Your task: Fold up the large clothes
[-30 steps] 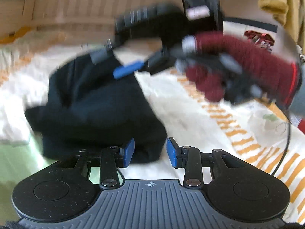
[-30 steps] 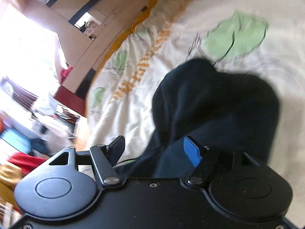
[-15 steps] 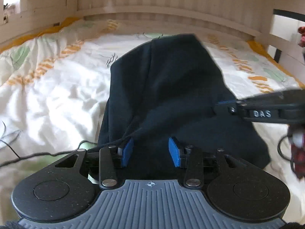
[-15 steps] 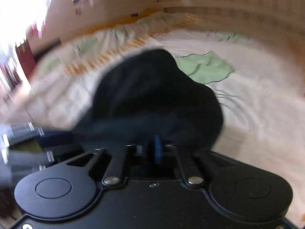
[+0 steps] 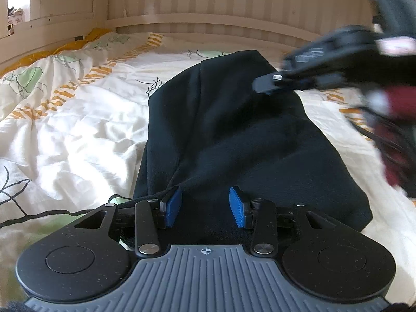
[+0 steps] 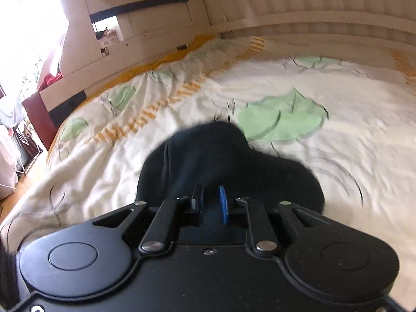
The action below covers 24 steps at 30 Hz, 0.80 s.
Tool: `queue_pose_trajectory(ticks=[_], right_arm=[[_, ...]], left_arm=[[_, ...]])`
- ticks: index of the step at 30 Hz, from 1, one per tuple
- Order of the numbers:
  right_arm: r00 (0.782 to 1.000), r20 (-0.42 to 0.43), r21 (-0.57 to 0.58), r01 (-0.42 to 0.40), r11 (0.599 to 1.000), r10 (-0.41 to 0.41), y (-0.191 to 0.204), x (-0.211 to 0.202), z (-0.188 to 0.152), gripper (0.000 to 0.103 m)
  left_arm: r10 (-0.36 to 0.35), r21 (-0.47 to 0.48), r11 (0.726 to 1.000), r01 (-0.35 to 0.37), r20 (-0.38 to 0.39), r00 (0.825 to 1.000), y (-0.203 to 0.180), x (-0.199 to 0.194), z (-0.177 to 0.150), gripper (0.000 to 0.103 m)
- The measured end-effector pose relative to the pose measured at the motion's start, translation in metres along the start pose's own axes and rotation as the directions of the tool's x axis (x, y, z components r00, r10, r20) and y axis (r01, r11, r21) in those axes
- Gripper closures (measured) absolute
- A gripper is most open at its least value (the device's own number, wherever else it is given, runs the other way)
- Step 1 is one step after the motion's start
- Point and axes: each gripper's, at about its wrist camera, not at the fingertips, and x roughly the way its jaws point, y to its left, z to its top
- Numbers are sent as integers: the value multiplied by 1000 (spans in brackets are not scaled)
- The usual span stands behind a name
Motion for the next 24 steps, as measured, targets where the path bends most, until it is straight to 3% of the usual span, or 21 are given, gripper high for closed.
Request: queue_pose_trajectory(ticks=[3,6,10,15,17,19,20,22,24], right_arm=[[994,-80,23,78,997,-76,-15,42,10,86],[971,-207,48,129,990,-117,-31,85,2,103],[973,-215,98,108,989,-85,-38,85,-1,103],[993,-110,108,52,993,-40,-29,53,-2,77],[998,-55,111,48,993,-42,-22,32,-4,44],[998,3,97,57,994,-57,-13,11,-6,25],[997,30,81,68,994,-71,-8,0,-7,24],[991,73,45,107,993,-110,0,-21,-10,22],[984,104,29,143,989,-146,5,-39,-13,11]], left_arm=[[0,3,1000,0,5,1000,1,1,0,63],[-3,-1,1000,3,8,1000,3,1,0,63],[-3,2,1000,3,11,1000,4,1,1,63],[-10,-8,1000,10,19,1000,8,0,2,61],[-20,-17,1000,21,25,999,9,-1,3,55],[-29,-17,999,29,30,999,9,-2,4,46],[-27,-10,1000,27,32,999,8,-2,5,37],[-25,5,1000,25,35,999,6,-2,7,30],[-22,16,1000,22,43,999,4,-3,10,20]])
